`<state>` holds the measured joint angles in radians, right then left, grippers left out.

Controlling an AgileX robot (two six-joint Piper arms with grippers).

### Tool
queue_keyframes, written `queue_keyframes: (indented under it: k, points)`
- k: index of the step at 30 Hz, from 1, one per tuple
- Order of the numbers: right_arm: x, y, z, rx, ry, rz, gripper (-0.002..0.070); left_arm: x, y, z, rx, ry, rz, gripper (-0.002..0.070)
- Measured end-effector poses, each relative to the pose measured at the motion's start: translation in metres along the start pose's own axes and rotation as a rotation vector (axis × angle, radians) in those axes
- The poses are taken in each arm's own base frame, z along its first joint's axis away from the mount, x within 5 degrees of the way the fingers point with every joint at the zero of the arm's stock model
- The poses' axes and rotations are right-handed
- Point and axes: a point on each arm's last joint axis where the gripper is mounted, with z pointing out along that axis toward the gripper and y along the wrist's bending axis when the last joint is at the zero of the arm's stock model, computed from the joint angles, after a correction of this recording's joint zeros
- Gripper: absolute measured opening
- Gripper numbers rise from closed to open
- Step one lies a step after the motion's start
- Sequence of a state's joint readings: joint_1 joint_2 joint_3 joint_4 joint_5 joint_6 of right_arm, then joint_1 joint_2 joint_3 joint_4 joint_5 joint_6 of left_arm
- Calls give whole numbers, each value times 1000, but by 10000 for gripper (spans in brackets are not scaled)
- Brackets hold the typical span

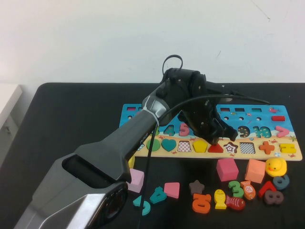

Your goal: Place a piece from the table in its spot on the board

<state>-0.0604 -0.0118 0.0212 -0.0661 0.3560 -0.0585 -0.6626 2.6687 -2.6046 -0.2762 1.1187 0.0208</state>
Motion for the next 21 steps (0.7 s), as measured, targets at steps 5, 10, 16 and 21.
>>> queue_keyframes:
  k: [5, 10, 16, 21]
  points:
    - [0, 0, 0, 0, 0, 0, 18, 1, 0, 0, 0, 16, 4, 0]
    - [0, 0, 0, 0, 0, 0, 18, -2, 1, -11, -45, 8, 32, 0]
    - [0, 0, 0, 0, 0, 0, 19, -21, -11, -84, -138, -103, 93, 0]
    - [0, 0, 0, 0, 0, 0, 19, -30, -27, -178, -221, -253, 140, 0]
